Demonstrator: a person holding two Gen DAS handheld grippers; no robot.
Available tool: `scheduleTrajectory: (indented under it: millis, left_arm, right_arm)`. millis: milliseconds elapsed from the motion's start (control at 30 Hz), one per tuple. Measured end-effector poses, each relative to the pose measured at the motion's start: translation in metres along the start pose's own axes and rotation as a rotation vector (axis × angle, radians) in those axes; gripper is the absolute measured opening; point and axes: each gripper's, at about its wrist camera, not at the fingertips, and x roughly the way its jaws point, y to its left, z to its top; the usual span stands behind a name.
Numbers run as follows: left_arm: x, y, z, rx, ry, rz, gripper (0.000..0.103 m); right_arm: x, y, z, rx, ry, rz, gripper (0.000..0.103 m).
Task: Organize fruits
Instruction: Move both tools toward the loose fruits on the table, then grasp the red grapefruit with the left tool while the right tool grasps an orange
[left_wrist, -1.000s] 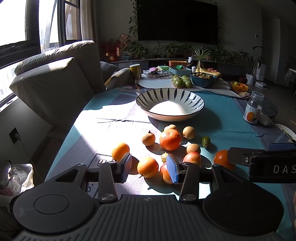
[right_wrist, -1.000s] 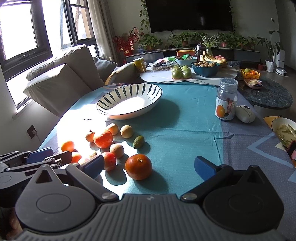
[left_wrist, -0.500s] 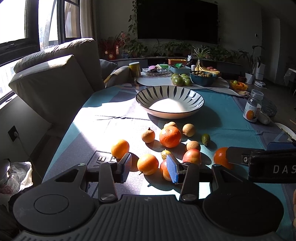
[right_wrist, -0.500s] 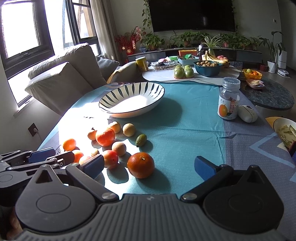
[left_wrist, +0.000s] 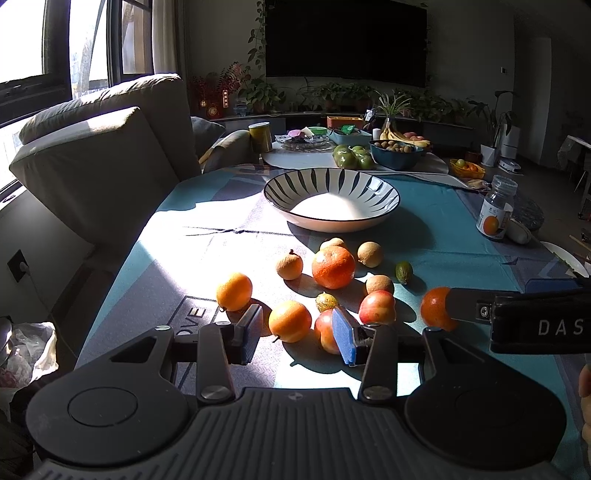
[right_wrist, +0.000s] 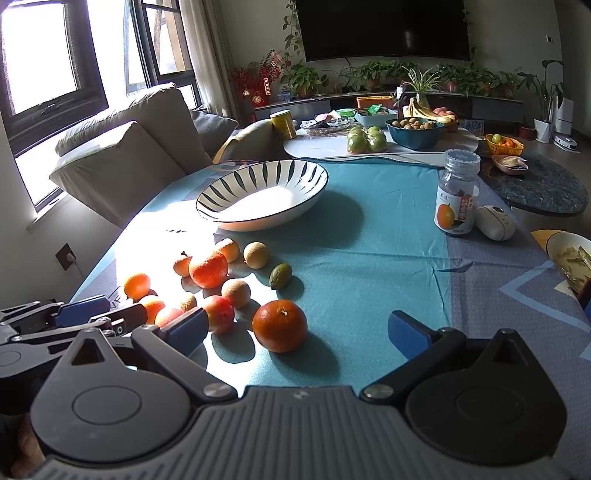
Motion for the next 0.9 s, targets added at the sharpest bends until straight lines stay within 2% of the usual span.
scheduleTrajectory:
  millis: [200, 300, 433, 700, 900]
  left_arm:
    - [0.001, 0.002, -0.01, 0.025, 0.024, -0.058, 0.039]
    - [0.003, 0.001, -0.012, 0.027, 0.04, -0.081, 0.039]
    - [0.008, -0.004, -0.012, 0.047, 0.05, -0.112, 0.039]
    - [0.024, -0.012, -0.009, 0.074, 0.073, -0.103, 0.038]
    - [0.037, -0.014, -0.008, 0.076, 0.104, -0.123, 0.038]
  right_arm:
    - [-0.004, 0.003, -0.01, -0.109, -0.052, 0.025, 0.085]
    - [-0.001, 0.005, -0.014, -0.151, -0.049, 0.051, 0.085]
    - [0.01, 0.003, -0.014, -0.141, -0.01, 0.069, 0.085]
    - [0.023, 0.001, -0.01, -0.128, 0.011, 0.079, 0.085]
    - [0.033, -0.002, -0.006, -0.124, 0.041, 0.101, 0.085]
